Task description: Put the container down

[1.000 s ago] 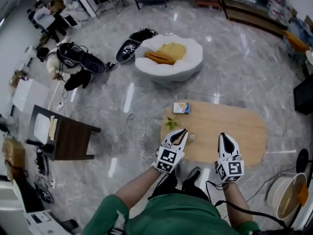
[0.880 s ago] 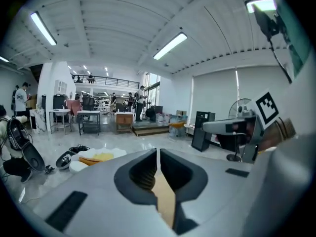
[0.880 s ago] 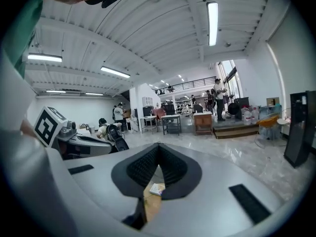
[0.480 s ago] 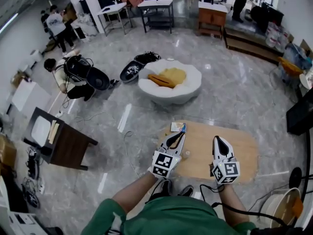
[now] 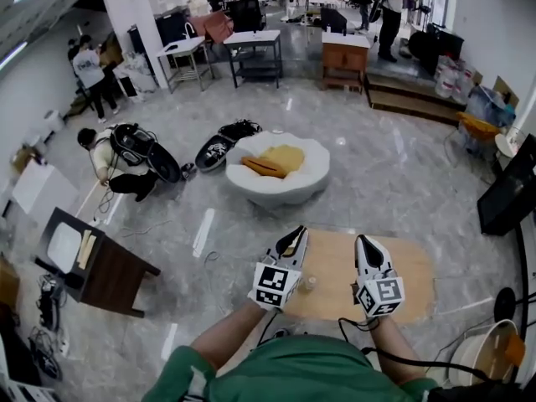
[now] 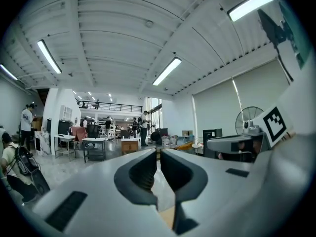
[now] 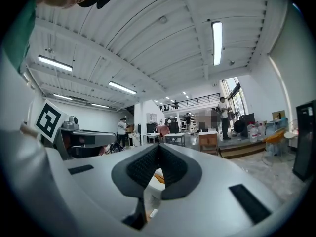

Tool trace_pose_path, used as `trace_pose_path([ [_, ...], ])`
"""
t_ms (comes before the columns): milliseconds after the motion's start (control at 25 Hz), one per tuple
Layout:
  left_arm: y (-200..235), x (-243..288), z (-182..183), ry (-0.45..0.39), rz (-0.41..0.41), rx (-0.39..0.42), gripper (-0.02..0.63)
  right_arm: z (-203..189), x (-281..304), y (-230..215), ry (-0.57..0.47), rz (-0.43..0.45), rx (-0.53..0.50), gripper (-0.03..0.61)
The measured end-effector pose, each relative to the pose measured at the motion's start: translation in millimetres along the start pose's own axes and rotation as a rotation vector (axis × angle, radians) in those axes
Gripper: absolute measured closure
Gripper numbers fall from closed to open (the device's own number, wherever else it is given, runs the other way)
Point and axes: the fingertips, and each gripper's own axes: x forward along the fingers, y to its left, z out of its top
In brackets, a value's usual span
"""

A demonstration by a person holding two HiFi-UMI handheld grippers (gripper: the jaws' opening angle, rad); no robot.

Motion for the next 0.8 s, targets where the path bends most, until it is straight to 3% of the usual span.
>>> trace_pose_path([
  [320, -3.1, 0.4, 17.6, -0.048, 0.0, 0.021, 0.575, 12.6, -7.6, 0.0, -0.045, -0.005, 0.017, 0.557],
  [800, -3.0, 3.5, 1.7, -0.008, 0.003, -0.035, 0.575, 4.8, -13.2, -10.5, -0.035, -0.021, 0.055, 0.557],
])
